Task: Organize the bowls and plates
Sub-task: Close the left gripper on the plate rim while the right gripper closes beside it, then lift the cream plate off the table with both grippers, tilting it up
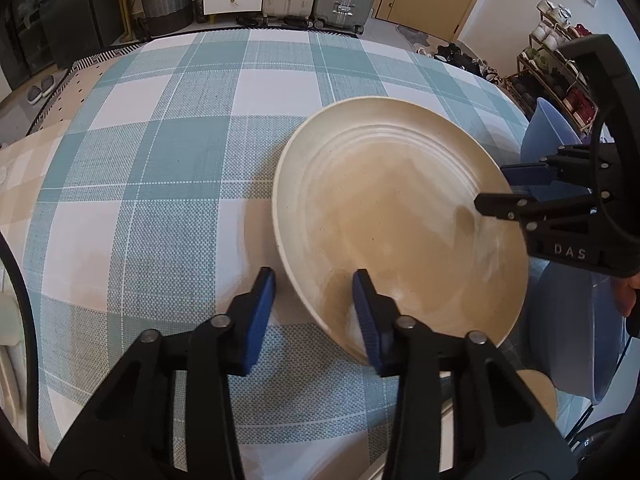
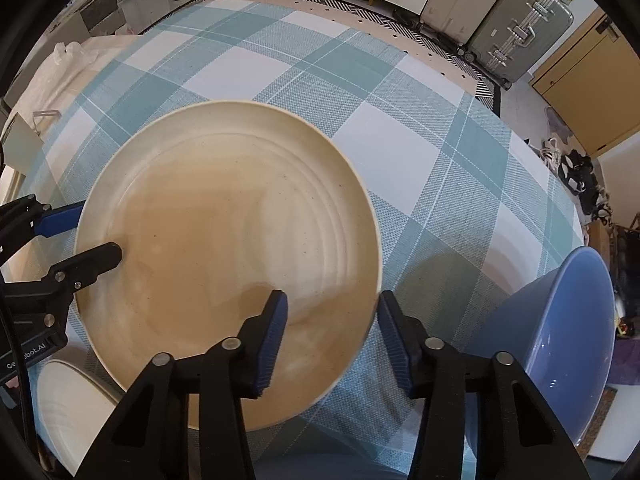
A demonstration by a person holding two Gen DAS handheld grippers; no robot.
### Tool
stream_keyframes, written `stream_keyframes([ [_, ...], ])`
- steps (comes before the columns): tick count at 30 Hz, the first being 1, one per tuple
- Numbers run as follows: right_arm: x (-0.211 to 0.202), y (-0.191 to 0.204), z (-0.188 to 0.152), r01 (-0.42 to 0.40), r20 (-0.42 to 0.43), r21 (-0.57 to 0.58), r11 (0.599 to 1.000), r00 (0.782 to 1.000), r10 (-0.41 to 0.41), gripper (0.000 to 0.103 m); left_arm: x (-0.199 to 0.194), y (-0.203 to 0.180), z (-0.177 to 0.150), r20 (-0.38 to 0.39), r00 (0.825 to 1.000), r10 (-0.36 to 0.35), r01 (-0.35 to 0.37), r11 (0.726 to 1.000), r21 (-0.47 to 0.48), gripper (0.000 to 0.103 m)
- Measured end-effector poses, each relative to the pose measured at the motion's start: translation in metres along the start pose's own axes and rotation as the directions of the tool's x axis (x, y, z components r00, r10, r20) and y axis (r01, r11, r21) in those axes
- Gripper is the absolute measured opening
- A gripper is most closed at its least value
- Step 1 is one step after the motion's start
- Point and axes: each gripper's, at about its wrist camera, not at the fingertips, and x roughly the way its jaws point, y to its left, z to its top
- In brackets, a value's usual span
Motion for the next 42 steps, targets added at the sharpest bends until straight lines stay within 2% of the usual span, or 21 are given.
stream_keyframes([
  [4,-0.001,-0.002,-0.001,0.013,0.008,-0.004,1.000,1.000,-0.012,0.030,0.000,0.001,-0.002,0.002,1.000,-0.008,0.008,1.000,-0.002,0.023],
  [6,-0.002,-0.003,-0.001,0.010,0.015,-0.005,1.000,1.000,-0.010,0.024,-0.001,0.000,-0.003,0.007,1.000,0.012,-0.012,1.000,0.007,0.022],
  [11,-0.003,0.003,-0.002,0.019,0.028,-0.022,1.000,0.999,-0.018,0.020,-0.003,0.007,-0.005,0.015,1.000,0.024,-0.024,1.000,-0.007,0.021],
  [27,-0.026,0.014,-0.001,0.009,0.087,-0.009,1.000,0.996,-0.008,0.019,-0.029,0.015,-0.003,0.061,0.997,0.042,-0.040,0.999,-0.027,0.019],
  [42,-0.073,0.025,-0.016,0.019,0.165,0.001,1.000,0.986,-0.019,0.019,-0.079,0.006,-0.013,0.135,0.989,0.058,-0.056,0.998,-0.017,0.019],
])
